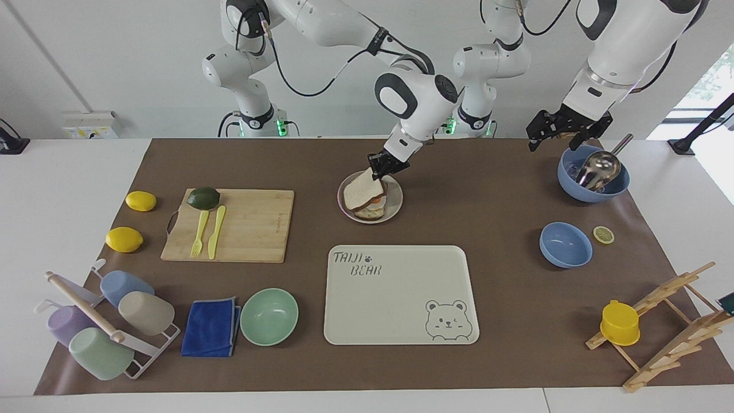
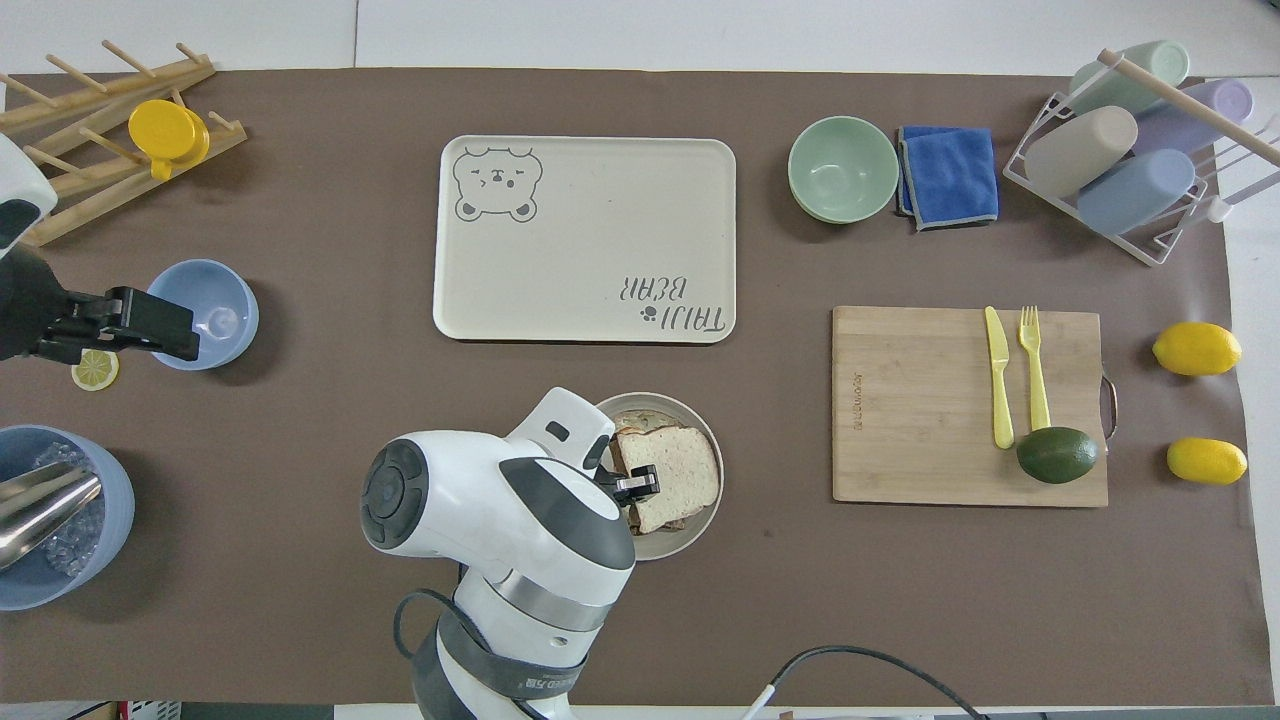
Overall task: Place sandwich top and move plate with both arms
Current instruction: 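Carry the bread slice over the egg plate and lower it on top, then release the bread and withdraw the right gripper while the left gripper reaches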
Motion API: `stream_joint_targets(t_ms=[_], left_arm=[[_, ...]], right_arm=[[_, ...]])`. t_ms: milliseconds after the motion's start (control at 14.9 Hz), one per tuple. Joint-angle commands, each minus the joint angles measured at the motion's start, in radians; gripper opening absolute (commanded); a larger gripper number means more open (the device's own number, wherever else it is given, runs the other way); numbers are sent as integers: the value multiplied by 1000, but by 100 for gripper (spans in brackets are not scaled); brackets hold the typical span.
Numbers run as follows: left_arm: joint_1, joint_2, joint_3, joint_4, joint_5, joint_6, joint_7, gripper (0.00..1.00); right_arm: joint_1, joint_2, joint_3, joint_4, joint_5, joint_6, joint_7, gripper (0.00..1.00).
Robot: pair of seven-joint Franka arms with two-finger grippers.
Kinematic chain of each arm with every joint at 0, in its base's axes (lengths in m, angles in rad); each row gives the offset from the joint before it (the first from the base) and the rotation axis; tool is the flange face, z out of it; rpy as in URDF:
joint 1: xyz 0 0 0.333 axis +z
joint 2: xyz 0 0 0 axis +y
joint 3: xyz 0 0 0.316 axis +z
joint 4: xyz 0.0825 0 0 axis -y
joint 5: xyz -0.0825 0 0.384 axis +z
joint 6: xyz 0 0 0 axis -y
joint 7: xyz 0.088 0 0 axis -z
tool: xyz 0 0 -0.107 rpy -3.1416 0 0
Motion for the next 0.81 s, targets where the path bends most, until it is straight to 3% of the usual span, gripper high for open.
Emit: stream_joint_targets(t_ms=[0, 67, 135, 202, 269, 336, 538, 740], left_arm=[[15, -13, -10, -10, 2, -12, 11, 100], [15, -13, -10, -10, 2, -12, 11, 100], [15, -13, -10, -10, 2, -11, 11, 100], [15, -13, -10, -10, 2, -11, 11, 100], [13, -13, -10, -12, 2, -11, 8, 100], [13, -20, -10, -25, 2, -9, 8, 100], [10, -42, -10, -62, 2, -4, 3, 100], [6, -48, -11, -84, 0, 8, 6, 100]], right_arm=[[-24, -6, 6, -37, 15, 79, 11, 0], [-23, -6, 7, -41, 18, 102, 15, 0], [-27, -6, 7, -34, 21, 96, 15, 43], [-24, -9, 6, -18, 47, 90, 17, 72], [-27, -15, 6, -3, 66, 87, 17, 81], [-45, -36, 1, 3, 69, 87, 12, 100], [-147, -137, 0, 6, 162, 82, -11, 100], [-297, -243, -3, 6, 215, 35, -159, 100]])
